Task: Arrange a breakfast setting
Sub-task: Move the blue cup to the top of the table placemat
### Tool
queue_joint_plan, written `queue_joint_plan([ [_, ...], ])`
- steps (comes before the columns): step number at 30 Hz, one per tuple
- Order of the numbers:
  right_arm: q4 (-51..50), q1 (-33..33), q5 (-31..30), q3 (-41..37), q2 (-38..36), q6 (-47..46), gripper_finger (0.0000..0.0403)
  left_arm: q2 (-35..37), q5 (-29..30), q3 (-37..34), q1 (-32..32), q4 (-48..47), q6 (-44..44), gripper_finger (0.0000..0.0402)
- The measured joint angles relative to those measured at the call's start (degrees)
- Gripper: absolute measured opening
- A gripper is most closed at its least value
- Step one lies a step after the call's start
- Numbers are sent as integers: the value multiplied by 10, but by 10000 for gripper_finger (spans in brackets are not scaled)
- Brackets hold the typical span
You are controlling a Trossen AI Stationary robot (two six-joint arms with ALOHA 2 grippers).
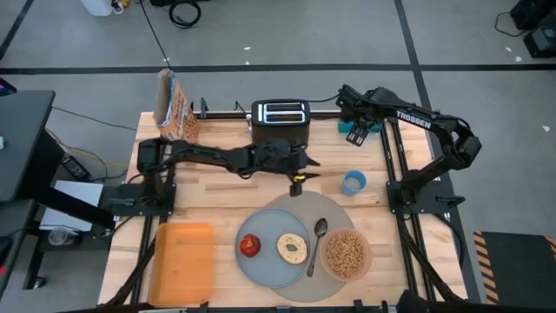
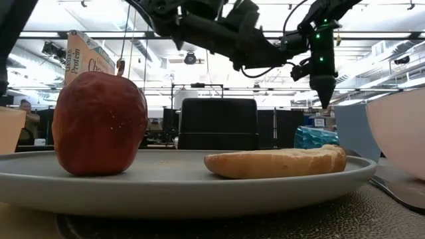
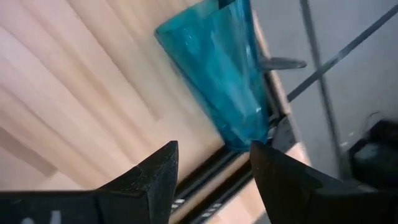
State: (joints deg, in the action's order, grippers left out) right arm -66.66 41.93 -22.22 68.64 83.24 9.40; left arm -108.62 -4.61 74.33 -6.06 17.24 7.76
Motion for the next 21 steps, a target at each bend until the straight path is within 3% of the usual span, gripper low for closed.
queue_joint_plan([
  [6, 42, 5, -2, 0, 0, 89, 229, -18, 6, -22, 3, 49, -11, 160],
  [10, 76, 3, -25, 13, 17, 97, 242, 8, 54, -79, 26, 88, -12, 152],
  [13, 53, -8, -44, 60, 73, 86, 242, 31, 77, -116, 46, 129, -18, 146],
  [21, 9, -9, -56, 237, 242, 49, 241, 68, 111, -165, 86, 115, -59, 144],
])
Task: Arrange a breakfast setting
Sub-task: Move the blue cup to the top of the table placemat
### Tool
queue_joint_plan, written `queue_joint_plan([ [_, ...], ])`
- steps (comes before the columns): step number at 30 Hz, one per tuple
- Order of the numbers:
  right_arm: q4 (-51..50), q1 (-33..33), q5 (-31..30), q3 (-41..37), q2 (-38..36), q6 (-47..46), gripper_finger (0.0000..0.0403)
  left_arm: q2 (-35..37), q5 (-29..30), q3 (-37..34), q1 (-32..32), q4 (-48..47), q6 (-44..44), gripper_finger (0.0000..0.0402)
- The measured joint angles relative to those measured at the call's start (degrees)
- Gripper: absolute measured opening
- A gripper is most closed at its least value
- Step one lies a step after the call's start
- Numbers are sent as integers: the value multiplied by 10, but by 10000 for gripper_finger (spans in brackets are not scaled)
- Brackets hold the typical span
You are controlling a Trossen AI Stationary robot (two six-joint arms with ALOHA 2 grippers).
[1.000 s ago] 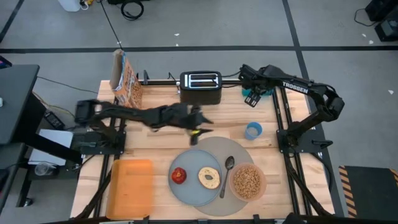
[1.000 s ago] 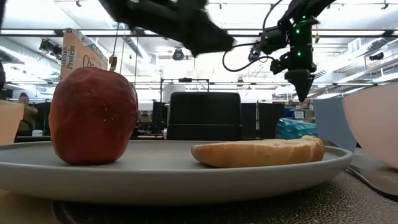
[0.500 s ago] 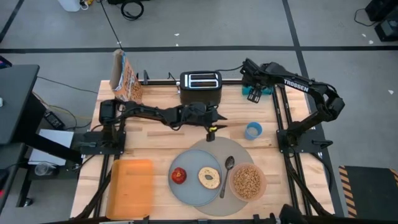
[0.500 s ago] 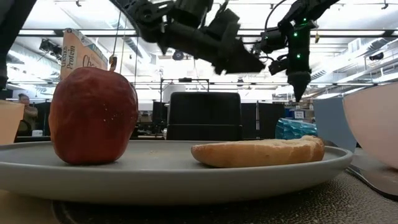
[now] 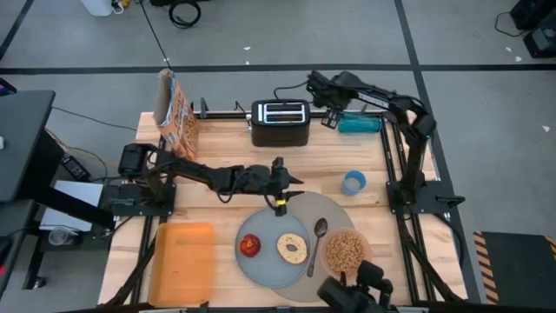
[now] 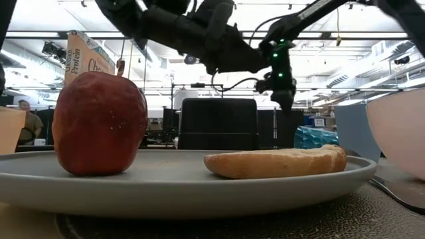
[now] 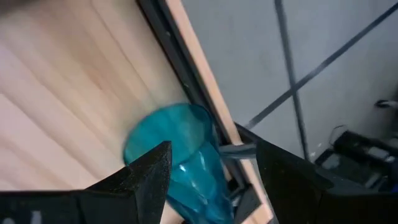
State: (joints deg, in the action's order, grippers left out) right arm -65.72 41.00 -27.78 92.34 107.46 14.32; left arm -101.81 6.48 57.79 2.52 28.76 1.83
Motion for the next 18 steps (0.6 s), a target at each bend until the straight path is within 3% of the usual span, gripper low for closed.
queue_joint_plan([
  [7, -108, 5, -2, 102, 108, -63, 241, 53, 81, -59, 34, -14, -6, 144],
  [11, -144, 9, 10, 115, 139, -96, 241, 90, 97, -107, 47, -21, -17, 144],
  [15, -164, 11, -39, 115, 153, -127, 241, 132, 108, -138, 53, -37, -25, 144],
  [18, -172, 15, -37, 115, 153, -144, 241, 162, 122, -158, 59, -55, -19, 144],
])
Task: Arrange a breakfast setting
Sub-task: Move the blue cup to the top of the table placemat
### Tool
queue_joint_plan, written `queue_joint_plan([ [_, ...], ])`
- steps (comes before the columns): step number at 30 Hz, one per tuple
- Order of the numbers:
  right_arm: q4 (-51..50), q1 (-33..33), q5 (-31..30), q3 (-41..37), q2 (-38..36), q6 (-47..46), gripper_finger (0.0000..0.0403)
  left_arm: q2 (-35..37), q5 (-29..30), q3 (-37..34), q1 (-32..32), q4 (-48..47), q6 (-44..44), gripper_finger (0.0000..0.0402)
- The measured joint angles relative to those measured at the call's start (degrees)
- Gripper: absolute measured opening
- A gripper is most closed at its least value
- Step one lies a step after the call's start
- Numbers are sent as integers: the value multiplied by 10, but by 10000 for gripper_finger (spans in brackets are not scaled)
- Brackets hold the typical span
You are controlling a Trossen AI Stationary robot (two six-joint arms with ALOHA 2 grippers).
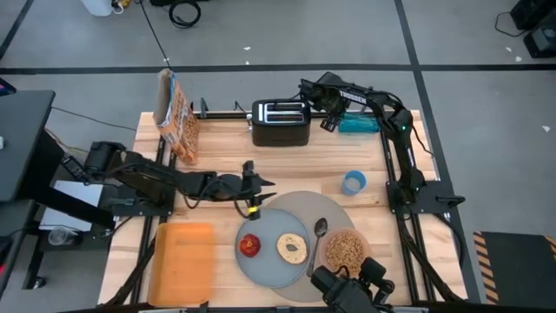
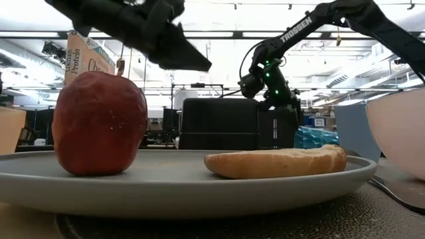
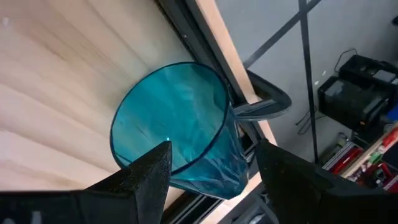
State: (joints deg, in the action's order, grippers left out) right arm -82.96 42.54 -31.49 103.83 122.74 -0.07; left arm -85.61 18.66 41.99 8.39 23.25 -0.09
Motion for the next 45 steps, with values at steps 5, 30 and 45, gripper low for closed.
queue_joint_plan([
  [5, -3, 0, 11, 0, 1, -2, 241, 41, 26, -16, 12, -38, 8, 144],
  [30, 92, 0, 30, -107, -67, -97, 241, 149, 69, -78, 22, -146, 38, 144],
  [45, 18, -12, 17, -107, -67, -116, 240, 161, 68, -78, 25, -142, 42, 144],
])
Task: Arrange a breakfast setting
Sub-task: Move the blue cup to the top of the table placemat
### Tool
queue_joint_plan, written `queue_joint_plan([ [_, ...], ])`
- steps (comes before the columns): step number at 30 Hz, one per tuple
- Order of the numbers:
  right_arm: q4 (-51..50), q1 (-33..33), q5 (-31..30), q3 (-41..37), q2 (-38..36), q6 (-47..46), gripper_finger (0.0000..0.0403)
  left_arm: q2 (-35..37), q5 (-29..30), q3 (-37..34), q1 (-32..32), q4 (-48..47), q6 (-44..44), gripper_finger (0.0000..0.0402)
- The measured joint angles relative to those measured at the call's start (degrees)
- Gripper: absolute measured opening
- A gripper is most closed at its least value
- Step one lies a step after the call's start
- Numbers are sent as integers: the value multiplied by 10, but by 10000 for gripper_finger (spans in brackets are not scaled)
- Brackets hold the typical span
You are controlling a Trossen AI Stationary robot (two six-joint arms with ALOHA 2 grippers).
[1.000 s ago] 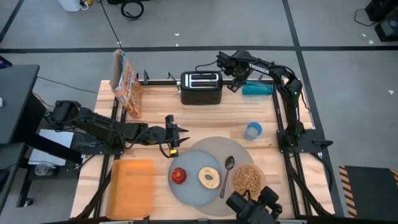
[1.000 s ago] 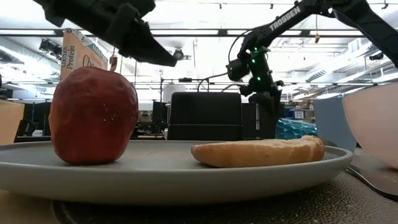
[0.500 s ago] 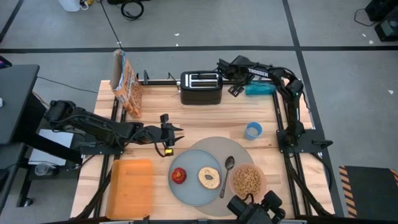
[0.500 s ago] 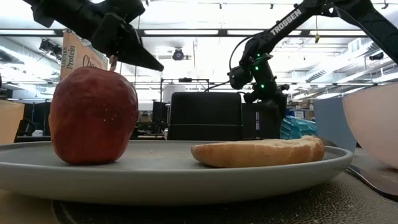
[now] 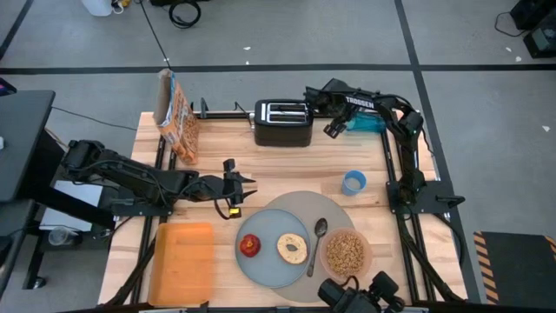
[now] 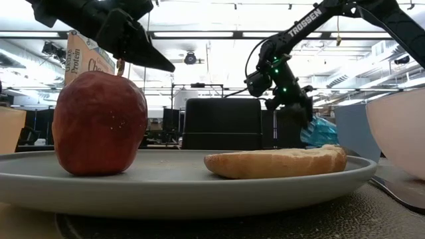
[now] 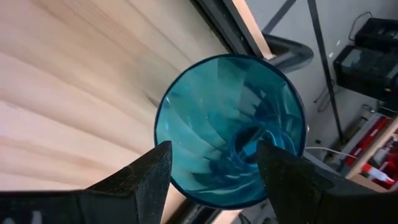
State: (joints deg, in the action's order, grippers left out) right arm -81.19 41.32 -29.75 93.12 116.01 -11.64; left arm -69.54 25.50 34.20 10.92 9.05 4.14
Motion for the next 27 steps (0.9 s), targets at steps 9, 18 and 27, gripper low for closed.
queue_joint_plan([
  [9, -30, -2, -8, 0, 0, 11, 239, 0, 0, 0, 0, 0, 0, 144],
  [18, -31, -4, -4, 0, -31, 17, 239, 0, 0, 0, 0, 0, 0, 144],
  [27, -54, 12, -5, 0, -42, 5, 236, 8, 1, 0, 10, 0, 0, 144],
])
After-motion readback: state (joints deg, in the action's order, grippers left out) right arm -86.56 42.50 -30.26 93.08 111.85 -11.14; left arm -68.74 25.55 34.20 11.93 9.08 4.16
